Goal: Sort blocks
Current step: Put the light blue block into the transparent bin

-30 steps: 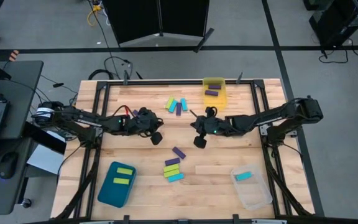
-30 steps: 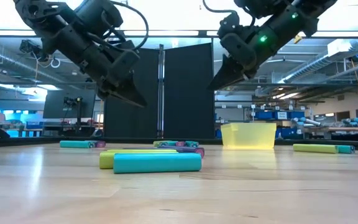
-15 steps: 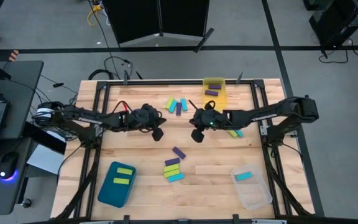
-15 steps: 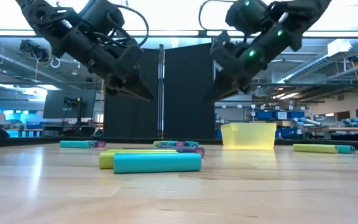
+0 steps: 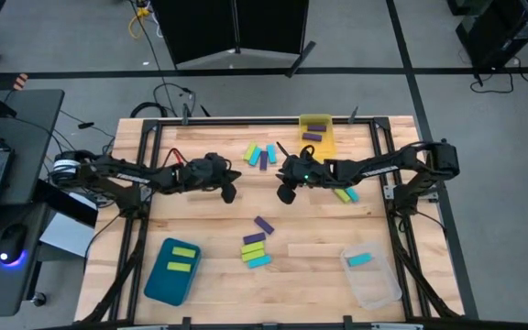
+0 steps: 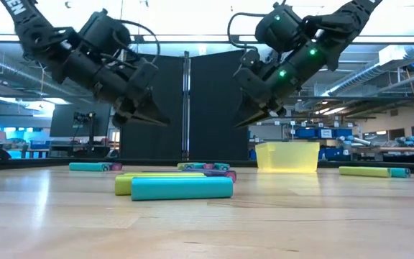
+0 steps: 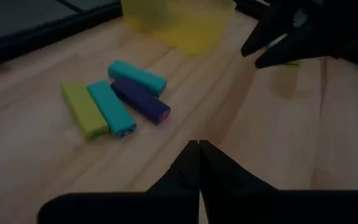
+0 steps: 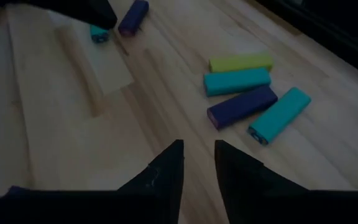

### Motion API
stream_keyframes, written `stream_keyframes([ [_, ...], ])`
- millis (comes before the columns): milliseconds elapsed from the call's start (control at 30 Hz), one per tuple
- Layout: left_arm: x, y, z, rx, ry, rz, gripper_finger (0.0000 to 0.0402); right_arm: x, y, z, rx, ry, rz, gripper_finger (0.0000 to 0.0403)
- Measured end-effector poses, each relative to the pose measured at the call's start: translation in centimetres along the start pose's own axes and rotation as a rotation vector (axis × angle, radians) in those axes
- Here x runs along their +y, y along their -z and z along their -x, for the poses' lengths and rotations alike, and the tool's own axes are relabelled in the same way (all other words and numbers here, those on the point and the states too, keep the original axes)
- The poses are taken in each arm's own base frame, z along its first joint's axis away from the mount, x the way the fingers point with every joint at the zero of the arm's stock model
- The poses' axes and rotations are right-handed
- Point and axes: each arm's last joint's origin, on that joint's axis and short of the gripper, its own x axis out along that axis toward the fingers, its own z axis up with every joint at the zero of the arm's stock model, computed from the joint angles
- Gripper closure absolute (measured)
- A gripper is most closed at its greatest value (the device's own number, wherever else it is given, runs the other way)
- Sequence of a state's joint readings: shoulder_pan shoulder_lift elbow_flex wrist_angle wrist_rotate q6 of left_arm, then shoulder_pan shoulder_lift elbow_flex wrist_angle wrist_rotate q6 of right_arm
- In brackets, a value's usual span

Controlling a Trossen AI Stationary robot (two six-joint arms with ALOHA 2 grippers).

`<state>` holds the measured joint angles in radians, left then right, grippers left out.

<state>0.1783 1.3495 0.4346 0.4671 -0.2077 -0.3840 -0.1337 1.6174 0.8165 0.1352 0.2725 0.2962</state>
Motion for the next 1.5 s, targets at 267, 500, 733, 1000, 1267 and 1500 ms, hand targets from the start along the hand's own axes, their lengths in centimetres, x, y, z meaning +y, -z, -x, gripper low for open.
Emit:
stream_keyframes([
  [267,0.8,1.5,0.6,-0.047,0.010,0.034,0.0394,0.1,-0.3,0.0,-0.029,-0.007,-0.008,0.0276],
  [500,0.8,1.4,0.6,-0.060,-0.003,0.025,0.0394,0.5,-0.8,0.1,-0.090,-0.028,-0.023,0.0276],
  [733,0.8,1.4,0.6,-0.059,-0.005,-0.006,0.0394,0.5,-1.2,0.1,-0.125,-0.037,-0.035,0.0276],
  [1000,0.8,1.4,0.6,-0.059,-0.006,-0.007,0.0393,0.0,-2.0,0.0,-0.185,-0.039,-0.105,0.0276],
  [1267,0.8,1.4,0.6,-0.064,-0.022,-0.009,0.0393,-1.9,-2.1,-0.4,-0.161,0.015,-0.188,0.0266],
  [1500,0.9,1.4,0.6,-0.068,-0.033,-0.009,0.0393,-1.9,-2.6,-0.4,-0.148,0.025,-0.214,0.0210],
])
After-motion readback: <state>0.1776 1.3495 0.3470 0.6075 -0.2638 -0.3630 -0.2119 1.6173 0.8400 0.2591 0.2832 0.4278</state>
